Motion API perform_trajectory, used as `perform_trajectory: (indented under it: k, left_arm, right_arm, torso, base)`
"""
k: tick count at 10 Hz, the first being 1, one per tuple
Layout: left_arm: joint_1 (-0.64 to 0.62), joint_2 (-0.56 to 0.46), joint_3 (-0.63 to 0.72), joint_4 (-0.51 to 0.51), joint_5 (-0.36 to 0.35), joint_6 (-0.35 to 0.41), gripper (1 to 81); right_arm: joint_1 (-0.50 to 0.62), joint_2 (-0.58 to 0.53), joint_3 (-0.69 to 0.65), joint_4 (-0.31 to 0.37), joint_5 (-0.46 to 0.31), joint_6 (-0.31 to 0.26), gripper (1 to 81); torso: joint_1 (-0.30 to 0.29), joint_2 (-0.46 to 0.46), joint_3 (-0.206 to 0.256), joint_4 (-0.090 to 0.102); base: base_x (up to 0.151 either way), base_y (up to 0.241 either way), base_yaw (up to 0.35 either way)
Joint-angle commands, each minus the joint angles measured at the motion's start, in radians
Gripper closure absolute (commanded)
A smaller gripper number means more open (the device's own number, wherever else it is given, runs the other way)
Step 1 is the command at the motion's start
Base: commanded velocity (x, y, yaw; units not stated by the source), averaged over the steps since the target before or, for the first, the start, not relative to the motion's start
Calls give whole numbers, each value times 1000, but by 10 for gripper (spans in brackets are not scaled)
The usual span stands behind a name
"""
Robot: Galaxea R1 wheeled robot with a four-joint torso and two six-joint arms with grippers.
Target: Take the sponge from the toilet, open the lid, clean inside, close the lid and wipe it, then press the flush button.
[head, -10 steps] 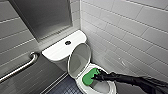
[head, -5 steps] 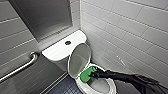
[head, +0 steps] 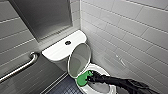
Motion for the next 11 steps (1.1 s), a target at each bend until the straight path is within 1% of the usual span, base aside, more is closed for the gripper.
perform_trajectory:
  k: [1,2,4,5,8,10,11]
  left_arm:
    - [26,-1,24,-6,40,2,10]
    - [27,2,24,-4,40,4,10]
    - [27,3,24,-4,40,4,10]
    - [27,3,24,-3,40,4,10]
    - [27,2,25,2,40,4,10]
    - [27,2,27,5,40,4,10]
    - [27,3,25,6,40,4,10]
  right_arm:
    - [43,29,25,6,-10,-12,811]
    - [32,0,57,-6,-13,-9,811]
    - [26,-125,236,-14,-12,-1,811]
    - [17,-166,275,-14,-12,0,811]
    - [-29,-221,304,-14,-12,0,811]
    - [-60,-319,382,-12,-6,0,811]
    - [-74,-379,439,-14,16,0,811]
  torso:
    - [0,0,0,0]
    - [0,0,0,0]
    - [0,0,0,0]
    - [0,0,0,0]
    - [0,0,0,0]
    - [0,0,0,0]
    - [0,0,0,0]
  base:
    - [0,0,0]
    - [0,0,0]
    - [0,0,0]
    - [0,0,0]
    - [0,0,0]
    - [0,0,0]
    - [0,0,0]
